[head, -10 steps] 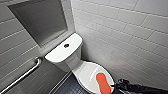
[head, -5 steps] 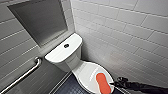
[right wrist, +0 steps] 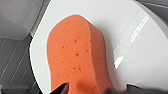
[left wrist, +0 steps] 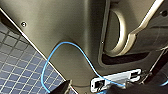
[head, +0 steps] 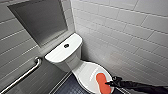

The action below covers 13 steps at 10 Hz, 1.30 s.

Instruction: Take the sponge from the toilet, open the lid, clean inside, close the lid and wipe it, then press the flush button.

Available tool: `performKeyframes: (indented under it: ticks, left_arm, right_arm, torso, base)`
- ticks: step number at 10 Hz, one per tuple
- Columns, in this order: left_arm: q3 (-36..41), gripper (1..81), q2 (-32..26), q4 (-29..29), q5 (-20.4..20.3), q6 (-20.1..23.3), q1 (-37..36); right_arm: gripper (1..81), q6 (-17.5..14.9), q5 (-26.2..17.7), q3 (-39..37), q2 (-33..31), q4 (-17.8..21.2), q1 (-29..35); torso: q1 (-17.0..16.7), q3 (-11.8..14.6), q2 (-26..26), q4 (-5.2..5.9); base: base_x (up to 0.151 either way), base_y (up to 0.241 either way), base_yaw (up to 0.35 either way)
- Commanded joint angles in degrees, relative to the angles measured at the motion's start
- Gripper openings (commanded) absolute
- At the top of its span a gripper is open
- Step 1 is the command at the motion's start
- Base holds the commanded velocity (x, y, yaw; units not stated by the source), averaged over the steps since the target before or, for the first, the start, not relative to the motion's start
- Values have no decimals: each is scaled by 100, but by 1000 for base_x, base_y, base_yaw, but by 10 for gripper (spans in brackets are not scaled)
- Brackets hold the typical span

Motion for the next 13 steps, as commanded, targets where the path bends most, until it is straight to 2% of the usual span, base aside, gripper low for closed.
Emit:
performKeyframes:
  ticks: [1, 3, 4, 5, 6, 9, 13]
  left_arm:
    - [4, 811, -4, -66, 510, -2, 130]
    - [-4, 811, -4, -66, 511, -2, 139]
    - [-5, 811, -12, -66, 510, -2, 148]
    - [-5, 811, -12, -66, 510, -2, 148]
    - [-5, 811, -12, -74, 510, -2, 148]
    - [-5, 811, -3, -83, 510, -2, 157]
    - [-5, 811, -12, -92, 519, -2, 174]
  right_arm:
    - [811, -4, -260, -5, -46, -11, 609]
    - [811, -13, -260, -136, 33, -89, 582]
    - [811, -21, -251, -207, 68, -98, 556]
    - [811, -21, -242, -216, 78, -98, 555]
    - [811, -21, -216, -216, 78, -98, 564]
    - [811, -4, -137, -164, 95, -81, 608]
    - [811, -4, 4, 30, 376, -72, 565]
  torso:
    - [0, 0, 0, 0]
    - [0, 0, 0, 0]
    - [0, -374, 0, 0]
    - [0, -545, 0, 0]
    - [0, -55, -2, 0]
    - [2, -243, 2, 0]
    - [2, -241, 2, 0]
  base:
    - [0, 0, 0]
    - [0, 0, 0]
    - [0, 0, 0]
    - [0, 0, 0]
    - [0, 0, 0]
    - [0, 0, 0]
    - [0, 0, 0]
